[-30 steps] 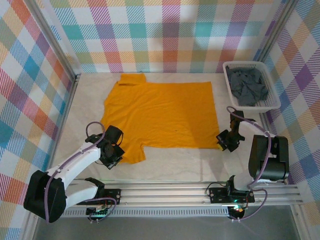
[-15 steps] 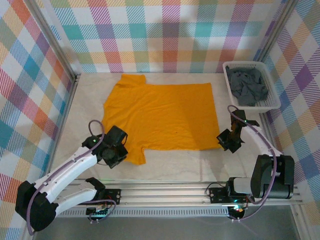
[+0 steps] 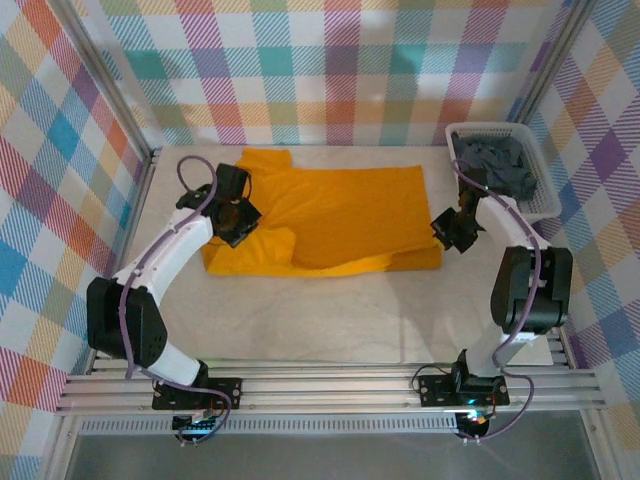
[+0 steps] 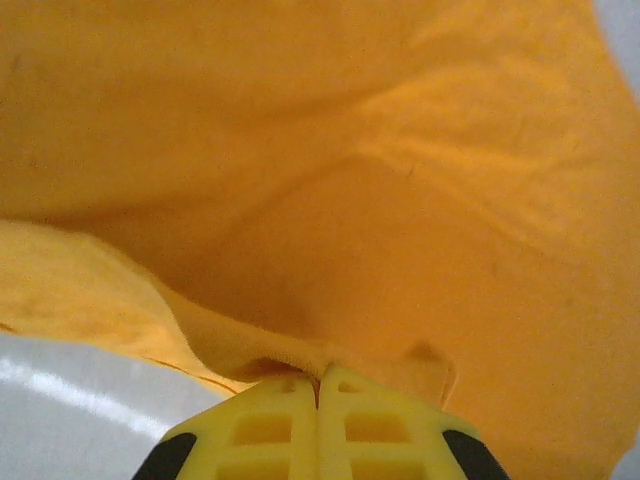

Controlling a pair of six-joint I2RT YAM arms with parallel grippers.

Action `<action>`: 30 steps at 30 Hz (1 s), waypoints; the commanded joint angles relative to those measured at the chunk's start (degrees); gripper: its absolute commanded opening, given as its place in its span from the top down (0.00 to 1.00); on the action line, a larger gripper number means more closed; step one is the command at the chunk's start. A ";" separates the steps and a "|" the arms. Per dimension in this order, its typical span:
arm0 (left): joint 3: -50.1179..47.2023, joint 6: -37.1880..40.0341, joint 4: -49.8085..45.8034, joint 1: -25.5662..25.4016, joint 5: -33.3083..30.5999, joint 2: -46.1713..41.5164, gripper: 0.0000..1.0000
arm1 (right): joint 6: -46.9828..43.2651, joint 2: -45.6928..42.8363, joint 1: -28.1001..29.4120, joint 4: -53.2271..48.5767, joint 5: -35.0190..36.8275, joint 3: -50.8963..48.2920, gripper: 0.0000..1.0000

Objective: Fold and stack the t-shirts

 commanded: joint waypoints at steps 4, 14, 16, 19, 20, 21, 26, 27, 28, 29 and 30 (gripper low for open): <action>8.82 6.07 0.66 3.10 -1.32 5.28 1.00 | 0.91 5.30 0.08 -2.14 0.89 6.45 1.00; 12.18 9.14 1.70 5.63 0.04 9.93 1.00 | 1.35 10.48 0.10 -1.96 -0.11 11.39 1.00; 12.70 9.40 1.44 5.86 -0.03 10.70 1.00 | 1.35 11.39 0.12 -2.00 -0.21 12.12 1.00; 13.11 9.39 1.58 6.21 -0.39 11.20 1.00 | 1.26 12.39 0.13 -2.22 0.38 13.24 1.00; 13.29 9.39 1.72 6.33 -0.48 11.45 1.00 | 1.14 12.79 0.12 -2.42 0.65 13.63 1.00; 13.52 9.37 1.87 6.42 -0.42 11.76 1.00 | 1.16 13.17 0.14 -2.74 0.92 14.05 1.00; 15.17 9.91 2.09 6.69 -0.51 13.68 1.00 | 1.52 14.82 0.09 -2.68 1.19 15.05 1.00; 15.53 10.04 2.13 6.77 -0.51 14.25 1.00 | 1.61 15.24 0.12 -2.62 1.12 15.23 1.00; 15.80 10.27 2.11 6.86 -0.39 14.66 1.00 | 1.61 15.52 0.11 -2.43 1.15 15.46 1.00; 16.20 10.39 2.05 6.96 -0.46 15.13 1.00 | 1.66 15.96 0.07 -2.33 1.13 15.74 1.00; 16.57 10.58 1.98 7.05 -0.55 15.57 1.00 | 1.45 16.46 0.11 -2.31 1.11 16.28 1.00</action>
